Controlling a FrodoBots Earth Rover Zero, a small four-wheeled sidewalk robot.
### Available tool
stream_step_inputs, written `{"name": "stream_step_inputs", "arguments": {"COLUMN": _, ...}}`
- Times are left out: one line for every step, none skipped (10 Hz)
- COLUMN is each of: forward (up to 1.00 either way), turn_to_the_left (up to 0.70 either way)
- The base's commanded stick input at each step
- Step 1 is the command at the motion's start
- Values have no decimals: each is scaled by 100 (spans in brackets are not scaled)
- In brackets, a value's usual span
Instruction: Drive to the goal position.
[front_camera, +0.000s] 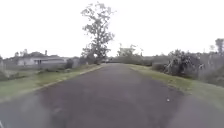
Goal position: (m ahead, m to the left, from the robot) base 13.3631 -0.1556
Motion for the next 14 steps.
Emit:
{"name": "stream_step_inputs", "arguments": {"forward": 70, "turn_to_the_left": 0}}
{"name": "stream_step_inputs", "arguments": {"forward": 70, "turn_to_the_left": 0}}
{"name": "stream_step_inputs", "arguments": {"forward": 70, "turn_to_the_left": 0}}
{"name": "stream_step_inputs", "arguments": {"forward": 70, "turn_to_the_left": 0}}
{"name": "stream_step_inputs", "arguments": {"forward": 70, "turn_to_the_left": 0}}
{"name": "stream_step_inputs", "arguments": {"forward": 70, "turn_to_the_left": 0}}
{"name": "stream_step_inputs", "arguments": {"forward": 70, "turn_to_the_left": 0}}
{"name": "stream_step_inputs", "arguments": {"forward": 70, "turn_to_the_left": -4}}
{"name": "stream_step_inputs", "arguments": {"forward": 70, "turn_to_the_left": -25}}
{"name": "stream_step_inputs", "arguments": {"forward": 70, "turn_to_the_left": -35}}
{"name": "stream_step_inputs", "arguments": {"forward": 70, "turn_to_the_left": -35}}
{"name": "stream_step_inputs", "arguments": {"forward": 70, "turn_to_the_left": -35}}
{"name": "stream_step_inputs", "arguments": {"forward": 70, "turn_to_the_left": -35}}
{"name": "stream_step_inputs", "arguments": {"forward": 70, "turn_to_the_left": -35}}
